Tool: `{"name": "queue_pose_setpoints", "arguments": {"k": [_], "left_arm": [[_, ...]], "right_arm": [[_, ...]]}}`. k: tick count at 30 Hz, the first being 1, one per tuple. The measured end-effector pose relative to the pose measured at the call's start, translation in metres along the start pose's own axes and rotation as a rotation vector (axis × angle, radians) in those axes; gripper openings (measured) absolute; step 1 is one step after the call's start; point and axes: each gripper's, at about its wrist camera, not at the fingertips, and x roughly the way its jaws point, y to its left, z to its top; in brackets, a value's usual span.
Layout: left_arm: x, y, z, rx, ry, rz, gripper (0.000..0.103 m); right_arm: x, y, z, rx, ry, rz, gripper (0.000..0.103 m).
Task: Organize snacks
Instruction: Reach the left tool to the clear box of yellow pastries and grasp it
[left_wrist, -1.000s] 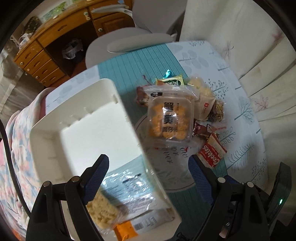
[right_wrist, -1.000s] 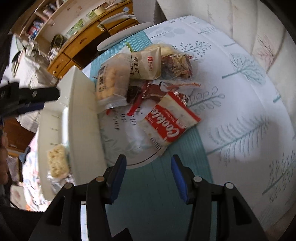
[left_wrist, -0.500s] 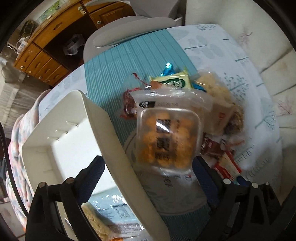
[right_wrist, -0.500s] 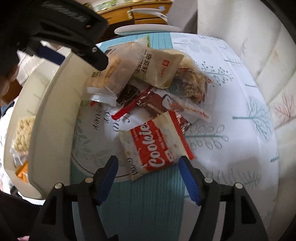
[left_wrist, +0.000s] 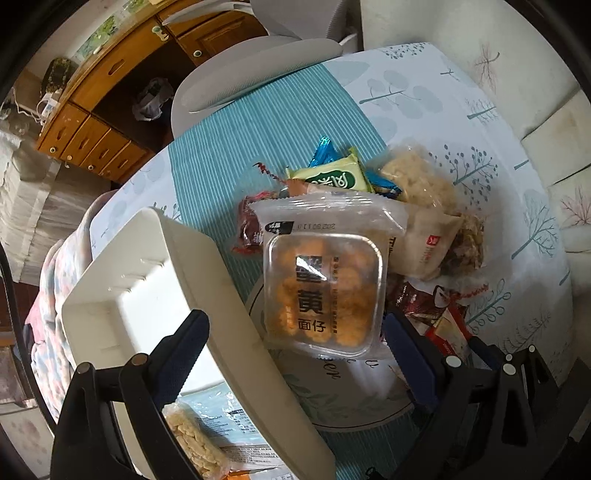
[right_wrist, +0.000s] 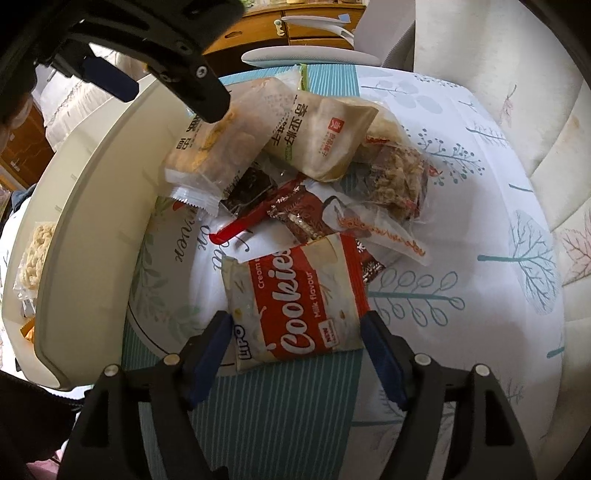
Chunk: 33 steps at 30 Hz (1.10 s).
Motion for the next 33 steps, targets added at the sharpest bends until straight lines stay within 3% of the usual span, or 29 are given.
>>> {"name": "queue_pose_setpoints", "arguments": {"k": [6, 8, 20, 24, 28, 33], "left_arm": [[0.016, -0.014, 0.012, 0.041, 0.038, 0.030, 0.095], [0.026, -0.018, 0.016, 0.040, 0.066, 0.067, 0.095], [0.063, -0.027, 0.031, 0.014, 0.173, 0.106, 0.097], [0.068, -0.018, 0.034, -0.021, 0.187, 0.071, 0.096], [0.070, -0.007, 0.033, -0.082, 0.203, -0.030, 0.082], [0.070, -0.005, 0.030, -0.089, 0.200, -0.031, 0.077]], "right_arm": [[0.000, -0.003, -0.001, -0.004, -0.014, 0.025, 0.074], [0.000, -0.006, -0.001, -0.009, -0.015, 0.029, 0.074], [0.000, -0.012, -0.001, -0.010, -0.008, 0.053, 0.074], [0.000, -0.011, 0.001, -0.022, 0.004, 0.051, 0.074], [0.001, -0.011, 0.003, -0.031, 0.013, 0.053, 0.073], [0.002, -0.011, 0.005, -0.040, 0.022, 0.044, 0.067]]}}
